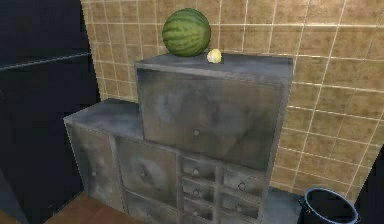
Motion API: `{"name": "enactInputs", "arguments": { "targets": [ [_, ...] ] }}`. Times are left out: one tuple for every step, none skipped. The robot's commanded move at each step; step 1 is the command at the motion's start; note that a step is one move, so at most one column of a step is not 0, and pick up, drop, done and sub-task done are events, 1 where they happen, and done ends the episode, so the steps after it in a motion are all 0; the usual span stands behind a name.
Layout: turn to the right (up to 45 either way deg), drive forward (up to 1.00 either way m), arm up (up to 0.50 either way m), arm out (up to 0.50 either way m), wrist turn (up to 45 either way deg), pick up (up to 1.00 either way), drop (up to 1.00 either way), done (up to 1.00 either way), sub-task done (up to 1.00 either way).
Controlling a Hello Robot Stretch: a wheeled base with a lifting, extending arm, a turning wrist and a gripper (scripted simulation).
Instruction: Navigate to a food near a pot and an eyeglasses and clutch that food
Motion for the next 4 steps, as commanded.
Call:
{"name": "enactInputs", "arguments": {
  "targets": [
    [0.0,0.00,0.00,0.00,45.0,0.00,0.00,0.00,0.00],
    [0.0,0.00,0.00,0.00,45.0,0.00,0.00,0.00,0.00],
    [0.0,0.00,0.00,0.00,9.0,0.00,0.00,0.00,0.00],
    [0.0,0.00,-0.08,0.00,0.0,0.00,0.00,0.00,0.00]
  ]
}}
